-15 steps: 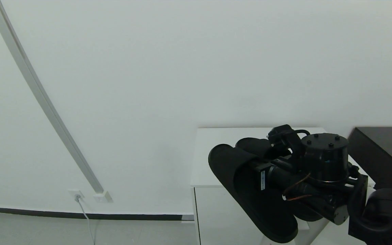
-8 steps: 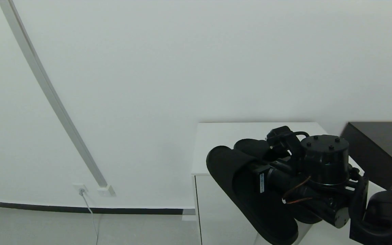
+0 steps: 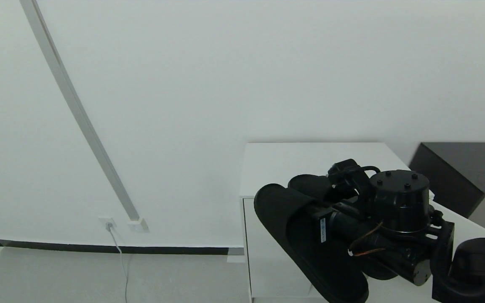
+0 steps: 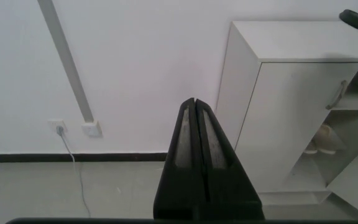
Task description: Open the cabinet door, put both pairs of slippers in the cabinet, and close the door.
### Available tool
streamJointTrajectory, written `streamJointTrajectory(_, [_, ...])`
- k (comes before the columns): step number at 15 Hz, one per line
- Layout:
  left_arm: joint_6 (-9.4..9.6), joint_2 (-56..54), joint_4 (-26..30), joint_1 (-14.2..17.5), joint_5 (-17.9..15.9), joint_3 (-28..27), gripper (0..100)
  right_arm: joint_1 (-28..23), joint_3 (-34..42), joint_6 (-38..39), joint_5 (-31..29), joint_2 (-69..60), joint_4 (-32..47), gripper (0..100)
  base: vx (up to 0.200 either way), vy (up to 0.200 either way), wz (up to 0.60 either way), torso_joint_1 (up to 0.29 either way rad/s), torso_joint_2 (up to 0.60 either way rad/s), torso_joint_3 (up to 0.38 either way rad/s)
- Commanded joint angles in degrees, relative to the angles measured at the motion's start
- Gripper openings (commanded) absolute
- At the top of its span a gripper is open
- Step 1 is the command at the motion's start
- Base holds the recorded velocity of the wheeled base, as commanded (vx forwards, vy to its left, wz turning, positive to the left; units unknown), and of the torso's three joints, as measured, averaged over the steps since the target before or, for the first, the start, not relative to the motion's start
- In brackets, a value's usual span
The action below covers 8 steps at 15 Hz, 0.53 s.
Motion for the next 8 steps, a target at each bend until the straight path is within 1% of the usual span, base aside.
streamJointTrajectory(1, [-0.02, 0.07, 0.0, 0.09, -0.03, 0.0, 0, 0.12, 0.0, 0.02, -0.02, 0.22, -0.09, 0, 0.0, 0.0, 0.0, 0.0, 0.0, 0.0])
streamJointTrajectory(8, [-0.02, 0.07, 0.0, 0.09, 0.06, 0.0, 0, 0.12, 0.09, 0.02, -0.02, 0.48, -0.09, 0, 0.0, 0.0, 0.0, 0.0, 0.0, 0.0])
